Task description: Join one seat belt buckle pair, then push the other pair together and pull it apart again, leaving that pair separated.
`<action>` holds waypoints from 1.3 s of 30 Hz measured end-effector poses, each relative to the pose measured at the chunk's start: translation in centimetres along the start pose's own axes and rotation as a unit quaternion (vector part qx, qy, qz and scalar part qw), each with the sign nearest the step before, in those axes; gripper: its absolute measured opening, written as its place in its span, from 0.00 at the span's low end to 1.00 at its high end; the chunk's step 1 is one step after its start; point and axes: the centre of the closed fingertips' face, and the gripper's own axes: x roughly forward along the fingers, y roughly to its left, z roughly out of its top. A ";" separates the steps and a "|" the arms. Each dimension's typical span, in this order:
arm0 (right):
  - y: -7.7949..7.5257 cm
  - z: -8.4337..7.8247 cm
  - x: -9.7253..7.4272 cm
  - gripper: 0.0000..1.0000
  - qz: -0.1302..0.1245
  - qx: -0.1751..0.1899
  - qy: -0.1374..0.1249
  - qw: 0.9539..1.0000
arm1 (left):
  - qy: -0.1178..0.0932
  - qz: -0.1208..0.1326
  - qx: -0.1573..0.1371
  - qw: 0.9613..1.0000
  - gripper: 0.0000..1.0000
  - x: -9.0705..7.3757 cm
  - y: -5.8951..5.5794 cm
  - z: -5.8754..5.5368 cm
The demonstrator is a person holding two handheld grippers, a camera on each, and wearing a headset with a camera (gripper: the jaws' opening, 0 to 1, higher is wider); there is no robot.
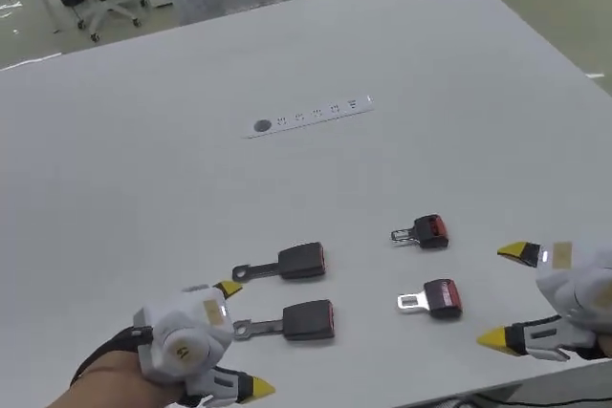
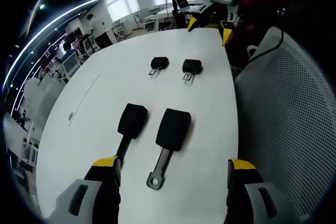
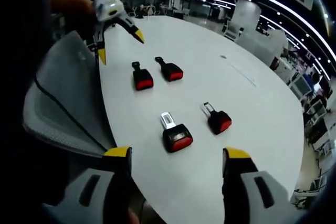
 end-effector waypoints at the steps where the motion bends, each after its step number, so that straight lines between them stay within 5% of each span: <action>1: 0.1 0.2 0.0 0.72 0.001 -0.002 0.000 1.000 | 0.000 0.001 0.000 1.000 0.85 -0.1 0.0 -0.2; 25: 0.3 2.5 1.8 0.69 0.035 -0.043 -0.007 0.998 | 0.008 0.007 -0.002 1.000 0.81 -0.2 0.5 -0.8; 39: 0.5 2.8 4.1 0.60 0.079 -0.070 -0.004 0.994 | 0.020 -0.013 0.001 1.000 0.76 2.1 0.3 0.1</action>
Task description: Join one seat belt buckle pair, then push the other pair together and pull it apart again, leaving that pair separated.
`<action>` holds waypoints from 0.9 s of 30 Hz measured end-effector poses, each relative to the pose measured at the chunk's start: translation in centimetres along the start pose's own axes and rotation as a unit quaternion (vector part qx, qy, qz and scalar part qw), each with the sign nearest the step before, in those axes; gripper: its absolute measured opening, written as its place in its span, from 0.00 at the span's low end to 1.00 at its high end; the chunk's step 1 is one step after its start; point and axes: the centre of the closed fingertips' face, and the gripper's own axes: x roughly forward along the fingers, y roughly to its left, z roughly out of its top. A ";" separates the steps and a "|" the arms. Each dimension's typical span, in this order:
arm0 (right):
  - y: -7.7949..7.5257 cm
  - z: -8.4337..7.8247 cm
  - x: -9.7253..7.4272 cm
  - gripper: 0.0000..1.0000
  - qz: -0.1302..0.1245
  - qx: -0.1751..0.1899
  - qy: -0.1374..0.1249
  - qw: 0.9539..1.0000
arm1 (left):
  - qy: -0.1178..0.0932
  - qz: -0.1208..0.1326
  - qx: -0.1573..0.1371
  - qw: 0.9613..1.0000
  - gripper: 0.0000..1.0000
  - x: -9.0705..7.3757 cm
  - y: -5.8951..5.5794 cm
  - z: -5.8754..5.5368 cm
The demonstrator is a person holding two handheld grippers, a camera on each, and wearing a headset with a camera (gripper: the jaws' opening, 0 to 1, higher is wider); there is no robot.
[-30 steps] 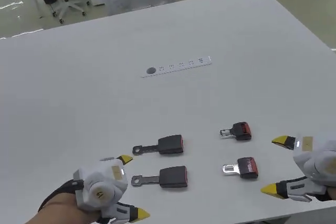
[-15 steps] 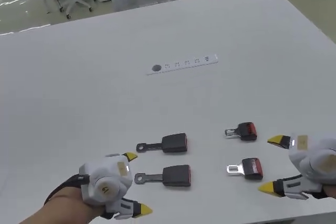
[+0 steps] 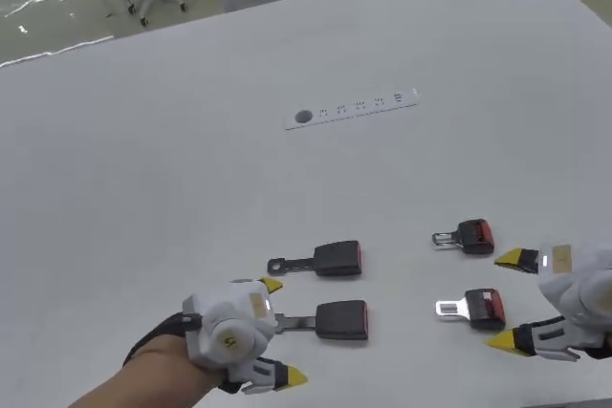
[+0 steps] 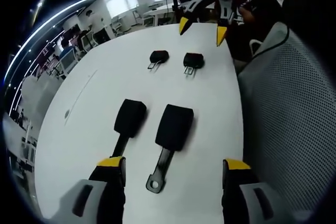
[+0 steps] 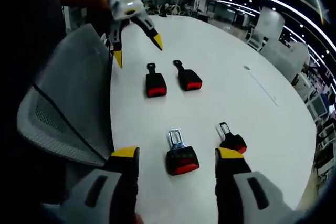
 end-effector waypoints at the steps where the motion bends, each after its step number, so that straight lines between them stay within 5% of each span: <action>1: -0.1 0.0 0.3 0.59 0.002 -0.002 0.001 1.000 | 0.001 -0.003 0.002 1.000 0.76 0.2 0.0 0.1; 11: -0.4 -3.4 2.9 0.50 0.035 0.000 0.032 0.999 | 0.015 -0.042 0.033 0.998 0.61 4.0 0.2 0.6; 27: -0.7 -4.4 5.4 0.38 0.068 -0.025 0.057 0.996 | 0.019 -0.068 0.077 0.995 0.36 6.3 0.2 1.4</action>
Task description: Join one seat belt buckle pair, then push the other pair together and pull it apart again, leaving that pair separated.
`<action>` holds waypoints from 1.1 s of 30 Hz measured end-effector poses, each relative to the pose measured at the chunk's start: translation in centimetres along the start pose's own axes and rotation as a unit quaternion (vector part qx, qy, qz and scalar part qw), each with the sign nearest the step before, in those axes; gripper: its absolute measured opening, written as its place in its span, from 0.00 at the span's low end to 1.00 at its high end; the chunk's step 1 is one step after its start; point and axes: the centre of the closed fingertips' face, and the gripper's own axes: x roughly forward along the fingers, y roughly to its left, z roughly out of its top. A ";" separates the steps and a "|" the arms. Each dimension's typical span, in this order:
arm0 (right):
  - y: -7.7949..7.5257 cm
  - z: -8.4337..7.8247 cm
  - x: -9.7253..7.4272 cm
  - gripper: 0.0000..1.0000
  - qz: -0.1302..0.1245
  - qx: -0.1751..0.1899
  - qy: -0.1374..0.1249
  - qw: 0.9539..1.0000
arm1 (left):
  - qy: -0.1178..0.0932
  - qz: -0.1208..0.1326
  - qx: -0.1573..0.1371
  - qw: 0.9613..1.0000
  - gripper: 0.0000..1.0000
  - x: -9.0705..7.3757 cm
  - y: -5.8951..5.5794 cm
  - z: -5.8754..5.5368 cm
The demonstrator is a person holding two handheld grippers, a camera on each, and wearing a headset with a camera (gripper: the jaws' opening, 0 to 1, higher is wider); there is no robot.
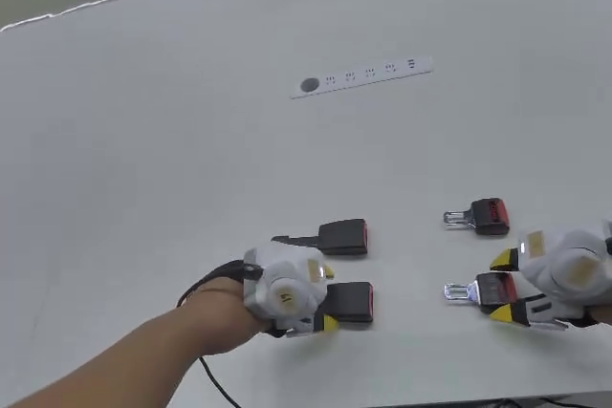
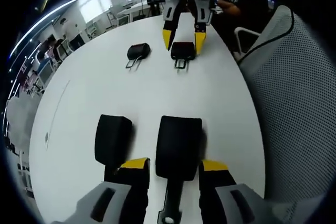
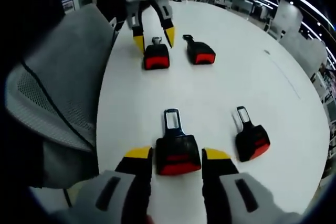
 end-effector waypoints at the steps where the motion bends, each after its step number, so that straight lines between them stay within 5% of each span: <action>1: -0.2 -0.2 0.1 0.36 -0.002 0.000 0.002 1.000 | 0.005 -0.007 0.003 1.000 0.34 0.2 -0.2 -0.2; 11: -0.1 -0.2 0.2 0.33 0.012 -0.002 -0.016 1.000 | 0.002 -0.001 0.018 1.000 0.31 0.3 -0.2 -0.3; 20: 0.0 0.0 0.3 0.33 0.015 -0.008 0.001 1.000 | 0.017 -0.006 0.026 0.999 0.31 0.4 -0.3 -0.2; 33: 0.3 2.8 2.0 0.33 0.011 -0.019 -0.011 1.000 | 0.037 -0.010 0.040 0.998 0.31 0.5 -0.5 -0.1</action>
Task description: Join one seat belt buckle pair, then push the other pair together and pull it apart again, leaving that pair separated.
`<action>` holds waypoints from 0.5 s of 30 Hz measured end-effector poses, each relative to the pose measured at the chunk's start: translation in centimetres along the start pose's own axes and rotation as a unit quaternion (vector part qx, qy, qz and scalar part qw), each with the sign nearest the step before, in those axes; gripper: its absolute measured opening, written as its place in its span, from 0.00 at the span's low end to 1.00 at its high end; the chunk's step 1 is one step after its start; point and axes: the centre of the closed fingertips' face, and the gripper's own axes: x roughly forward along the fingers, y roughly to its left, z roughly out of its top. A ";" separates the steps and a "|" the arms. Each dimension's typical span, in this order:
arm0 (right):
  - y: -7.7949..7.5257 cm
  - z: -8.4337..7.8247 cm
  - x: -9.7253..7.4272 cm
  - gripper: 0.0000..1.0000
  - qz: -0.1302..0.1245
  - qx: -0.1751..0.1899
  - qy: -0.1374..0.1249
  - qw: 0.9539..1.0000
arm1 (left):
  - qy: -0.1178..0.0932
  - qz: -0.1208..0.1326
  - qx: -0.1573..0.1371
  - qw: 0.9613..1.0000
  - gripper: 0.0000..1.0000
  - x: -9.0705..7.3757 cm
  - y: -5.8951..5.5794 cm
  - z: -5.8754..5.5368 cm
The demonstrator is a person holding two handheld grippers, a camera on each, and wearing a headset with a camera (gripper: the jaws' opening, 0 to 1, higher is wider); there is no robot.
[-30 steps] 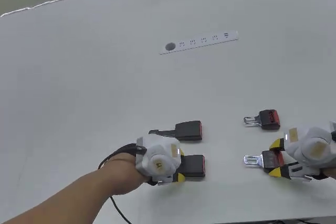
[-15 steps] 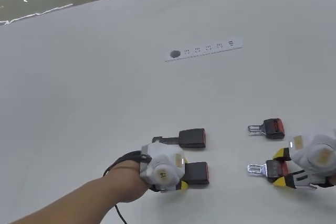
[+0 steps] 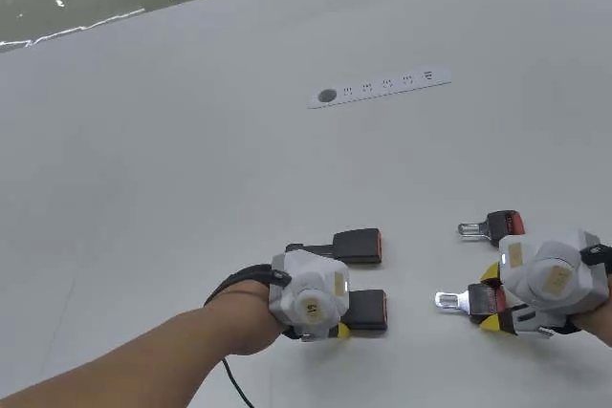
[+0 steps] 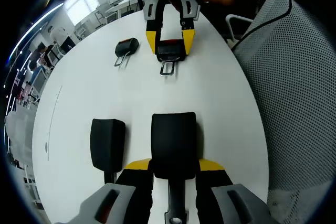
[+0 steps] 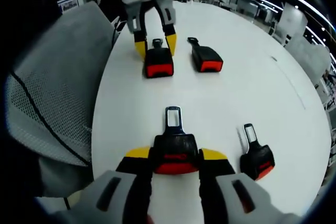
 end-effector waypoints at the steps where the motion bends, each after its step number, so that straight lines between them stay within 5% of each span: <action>1: 0.1 0.3 0.2 0.33 0.001 -0.002 -0.002 1.000 | 0.001 0.000 0.000 1.000 0.31 0.0 0.0 0.0; 15: 0.7 3.7 2.2 0.33 0.016 -0.024 -0.016 0.999 | 0.012 -0.009 0.001 1.000 0.31 0.1 0.0 -0.1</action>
